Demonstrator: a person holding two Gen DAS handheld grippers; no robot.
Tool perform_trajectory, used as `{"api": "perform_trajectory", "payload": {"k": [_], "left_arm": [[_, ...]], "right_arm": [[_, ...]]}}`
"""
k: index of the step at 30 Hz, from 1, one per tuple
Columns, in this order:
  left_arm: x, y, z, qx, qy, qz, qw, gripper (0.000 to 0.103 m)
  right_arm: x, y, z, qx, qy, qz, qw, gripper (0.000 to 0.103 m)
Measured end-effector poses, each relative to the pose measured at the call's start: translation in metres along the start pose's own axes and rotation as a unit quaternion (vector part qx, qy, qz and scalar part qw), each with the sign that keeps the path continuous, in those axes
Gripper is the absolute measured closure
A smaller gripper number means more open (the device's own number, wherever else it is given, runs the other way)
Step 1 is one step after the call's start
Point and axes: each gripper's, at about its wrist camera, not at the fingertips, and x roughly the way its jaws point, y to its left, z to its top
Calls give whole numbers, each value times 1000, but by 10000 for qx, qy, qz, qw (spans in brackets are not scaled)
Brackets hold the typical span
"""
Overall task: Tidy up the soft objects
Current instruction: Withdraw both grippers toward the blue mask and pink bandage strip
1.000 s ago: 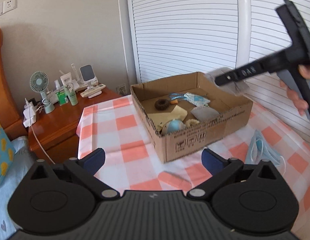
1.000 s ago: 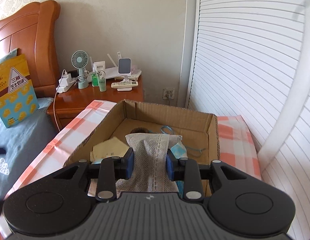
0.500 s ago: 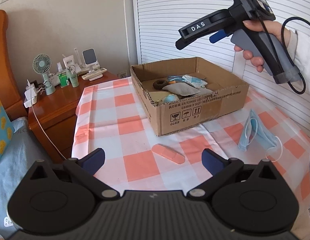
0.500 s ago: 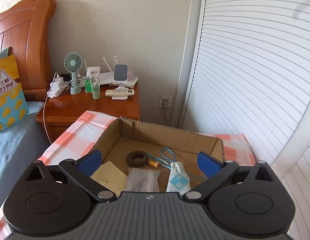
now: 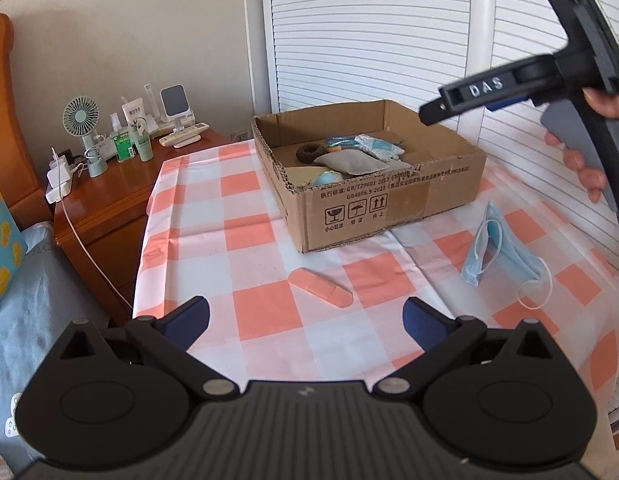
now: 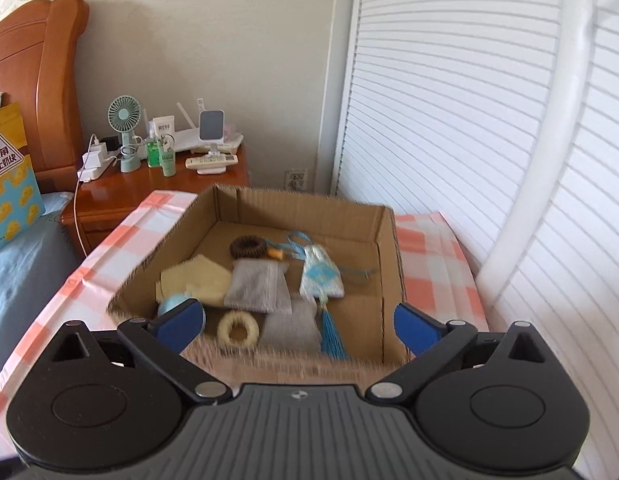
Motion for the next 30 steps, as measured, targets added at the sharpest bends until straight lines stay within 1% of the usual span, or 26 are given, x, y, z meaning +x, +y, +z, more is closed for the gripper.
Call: {"api": "perform_trajectory", "payload": {"k": [5, 8, 10, 13, 18, 23, 27, 30], "left_arm": [[1, 0, -4, -28, 53, -22, 10000, 1], [3, -1, -5, -27, 104, -50, 9999, 1], [4, -2, -7, -15, 116, -76, 9999, 1], [5, -4, -7, -19, 125, -101, 9999, 1], [4, 0, -7, -141, 67, -111, 9998, 1], [15, 4, -7, -162, 200, -9, 9997, 1], [34, 4, -4, -135, 355, 82, 9992, 1], [53, 6, 1, -270, 465, 180, 9984, 1]], "right_arm": [[-10, -13, -48, 499, 329, -55, 9982, 0], [-7, -16, -73, 720, 624, -69, 9954, 0], [-3, -14, -85, 816, 744, -74, 9939, 0], [6, -9, -94, 936, 836, -184, 9919, 0], [26, 6, -103, 567, 860, -632, 9927, 0], [37, -3, -117, 591, 1062, -871, 9887, 0], [34, -14, -124, 699, 998, -859, 9888, 0], [33, -17, -129, 672, 906, -824, 9902, 0]]}}
